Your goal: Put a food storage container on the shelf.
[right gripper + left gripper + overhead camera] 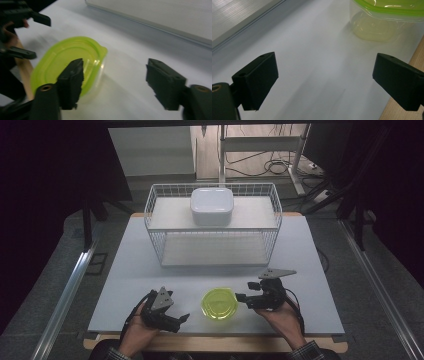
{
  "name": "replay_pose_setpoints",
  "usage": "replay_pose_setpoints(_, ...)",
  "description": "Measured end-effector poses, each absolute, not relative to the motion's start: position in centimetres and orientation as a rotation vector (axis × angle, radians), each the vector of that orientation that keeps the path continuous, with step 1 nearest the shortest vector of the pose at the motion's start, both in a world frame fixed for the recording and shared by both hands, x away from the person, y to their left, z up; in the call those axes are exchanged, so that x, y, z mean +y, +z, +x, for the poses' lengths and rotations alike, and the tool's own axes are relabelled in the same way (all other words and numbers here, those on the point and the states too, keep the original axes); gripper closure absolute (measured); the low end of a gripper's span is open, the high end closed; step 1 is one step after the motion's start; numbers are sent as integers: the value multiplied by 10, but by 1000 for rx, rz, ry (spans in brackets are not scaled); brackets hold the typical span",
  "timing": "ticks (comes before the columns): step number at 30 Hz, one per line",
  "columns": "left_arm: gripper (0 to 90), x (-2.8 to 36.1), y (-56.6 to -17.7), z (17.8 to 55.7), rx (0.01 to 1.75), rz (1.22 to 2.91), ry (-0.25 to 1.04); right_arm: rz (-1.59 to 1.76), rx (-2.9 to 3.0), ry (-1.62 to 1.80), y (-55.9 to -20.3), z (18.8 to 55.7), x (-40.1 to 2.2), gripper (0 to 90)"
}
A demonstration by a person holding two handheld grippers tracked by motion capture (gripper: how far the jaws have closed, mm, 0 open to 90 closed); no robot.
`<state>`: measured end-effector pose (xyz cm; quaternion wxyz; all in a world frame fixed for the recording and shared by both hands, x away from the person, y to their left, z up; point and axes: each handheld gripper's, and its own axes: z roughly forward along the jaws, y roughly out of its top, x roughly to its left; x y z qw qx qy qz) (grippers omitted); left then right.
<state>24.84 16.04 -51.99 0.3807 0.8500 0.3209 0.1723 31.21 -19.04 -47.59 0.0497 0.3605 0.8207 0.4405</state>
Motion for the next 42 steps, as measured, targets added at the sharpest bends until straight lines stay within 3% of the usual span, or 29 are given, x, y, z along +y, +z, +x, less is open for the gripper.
replay_pose_setpoints(9,62,159,-520,248,816,2176,446,1246,2608,1395,-484,322,-177,476)
replay_pose_setpoints(27,62,159,-520,248,812,2181,450,1365,2667,1417,-494,334,-170,639)
replay_pose_setpoints(36,62,158,-520,248,809,2183,451,1440,2700,1479,-497,339,-172,799)
replay_pose_setpoints(42,62,158,-520,248,807,2185,454,1469,2713,1488,-494,338,-169,814)
